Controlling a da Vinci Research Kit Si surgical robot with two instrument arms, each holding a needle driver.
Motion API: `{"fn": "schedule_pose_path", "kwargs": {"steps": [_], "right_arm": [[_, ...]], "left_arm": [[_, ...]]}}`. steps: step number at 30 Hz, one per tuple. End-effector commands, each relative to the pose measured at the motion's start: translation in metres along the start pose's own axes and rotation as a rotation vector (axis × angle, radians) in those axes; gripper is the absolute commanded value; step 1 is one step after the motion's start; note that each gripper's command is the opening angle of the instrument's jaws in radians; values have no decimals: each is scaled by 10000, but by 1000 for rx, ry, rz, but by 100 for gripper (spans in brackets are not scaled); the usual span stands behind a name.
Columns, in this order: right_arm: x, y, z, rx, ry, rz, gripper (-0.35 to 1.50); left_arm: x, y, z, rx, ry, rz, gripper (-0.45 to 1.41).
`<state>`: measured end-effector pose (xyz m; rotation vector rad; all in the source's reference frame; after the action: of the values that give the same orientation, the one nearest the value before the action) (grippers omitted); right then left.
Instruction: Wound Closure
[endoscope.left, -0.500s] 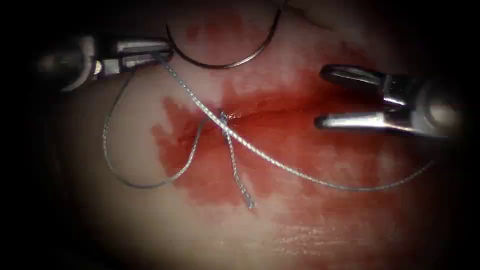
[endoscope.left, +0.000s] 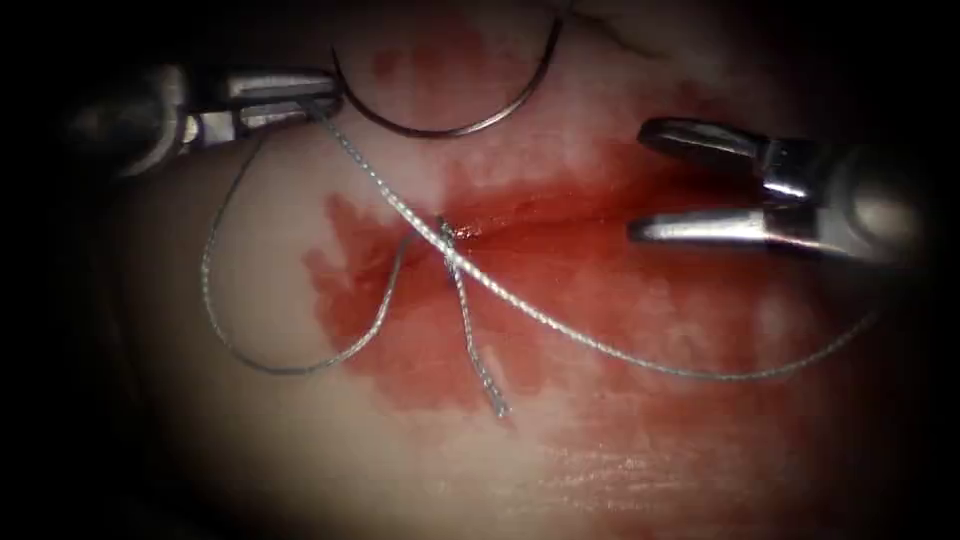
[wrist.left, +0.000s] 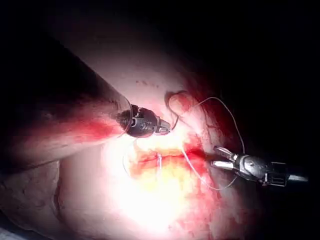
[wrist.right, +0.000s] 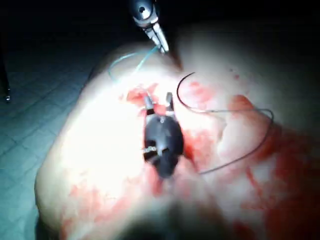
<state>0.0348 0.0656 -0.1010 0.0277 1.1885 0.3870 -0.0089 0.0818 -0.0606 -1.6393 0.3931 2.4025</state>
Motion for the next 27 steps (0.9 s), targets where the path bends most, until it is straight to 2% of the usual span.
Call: {"fn": "schedule_pose_path", "kwargs": {"steps": [1,3,7,9,11,14,18,21,27], "right_arm": [[-1,-1,16,-3,5,-2,35],[-4,-2,27,4,14,-5,15],[-3,-2,59,30,16,-3,10],[-2,-3,77,56,23,-2,-3],[1,-5,92,65,27,-5,-3],[3,-12,111,89,42,-16,-13],[2,-25,125,135,61,-32,-22],[3,-26,126,148,70,-27,-27],[7,-30,127,154,71,-16,-29]], "left_arm": [[-1,-6,10,0,16,0,-35],[0,-10,13,5,54,-3,-35],[5,-23,24,-3,166,-8,-35],[7,-30,31,-3,213,-10,-35],[10,-35,38,-10,252,-15,-35],[14,-41,47,-25,302,-20,-35],[16,-40,48,-53,375,-27,-35],[16,-40,46,-66,406,-28,-35],[18,-38,48,-58,413,-8,-35]]}}
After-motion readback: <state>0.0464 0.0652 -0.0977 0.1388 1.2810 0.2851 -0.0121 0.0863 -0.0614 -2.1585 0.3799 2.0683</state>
